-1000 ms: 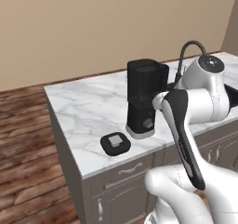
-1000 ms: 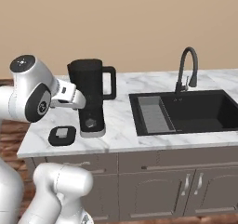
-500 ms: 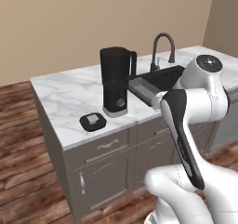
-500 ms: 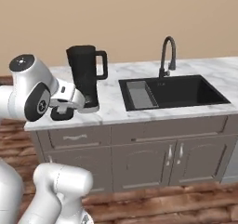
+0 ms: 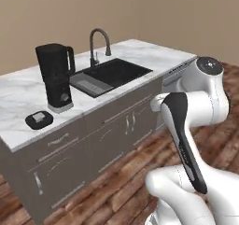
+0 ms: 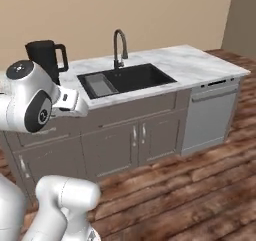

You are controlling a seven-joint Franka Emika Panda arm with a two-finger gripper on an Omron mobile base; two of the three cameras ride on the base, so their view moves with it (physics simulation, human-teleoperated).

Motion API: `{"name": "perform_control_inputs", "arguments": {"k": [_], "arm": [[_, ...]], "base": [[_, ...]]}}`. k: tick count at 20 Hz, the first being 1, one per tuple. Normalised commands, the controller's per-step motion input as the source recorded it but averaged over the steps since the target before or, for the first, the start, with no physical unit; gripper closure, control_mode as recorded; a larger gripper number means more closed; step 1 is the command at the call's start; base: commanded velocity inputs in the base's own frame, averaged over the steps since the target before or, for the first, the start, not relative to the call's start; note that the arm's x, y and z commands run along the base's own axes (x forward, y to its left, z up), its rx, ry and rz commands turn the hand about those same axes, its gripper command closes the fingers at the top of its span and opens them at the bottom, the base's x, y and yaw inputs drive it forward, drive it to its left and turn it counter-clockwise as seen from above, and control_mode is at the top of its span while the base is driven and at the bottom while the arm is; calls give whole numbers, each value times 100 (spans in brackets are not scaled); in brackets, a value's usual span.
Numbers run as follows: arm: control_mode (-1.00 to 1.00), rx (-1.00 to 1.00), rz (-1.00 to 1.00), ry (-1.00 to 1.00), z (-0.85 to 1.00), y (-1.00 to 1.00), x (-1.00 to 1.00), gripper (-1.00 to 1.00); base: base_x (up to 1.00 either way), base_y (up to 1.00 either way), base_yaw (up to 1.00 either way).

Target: Grab the garlic and lemon wedge from the fridge, place them in the blender, close the lid, and turn on the blender to create a marinade.

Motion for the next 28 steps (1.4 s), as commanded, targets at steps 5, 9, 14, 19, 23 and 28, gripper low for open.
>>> {"name": "perform_control_inputs", "arguments": {"k": [5, 9, 14, 19, 23, 28], "arm": [[100, 0, 0, 0, 0, 0, 0, -100], [100, 0, 0, 0, 0, 0, 0, -100], [100, 0, 0, 0, 0, 0, 0, -100], [100, 0, 0, 0, 0, 0, 0, -100], [100, 0, 0, 0, 0, 0, 0, -100], [100, 0, 0, 0, 0, 0, 0, -100]], "base": [[-49, 6, -74], [-66, 23, -79], [-88, 29, -81], [-100, 52, -73], [-100, 61, -62], [-100, 57, -61]]}}
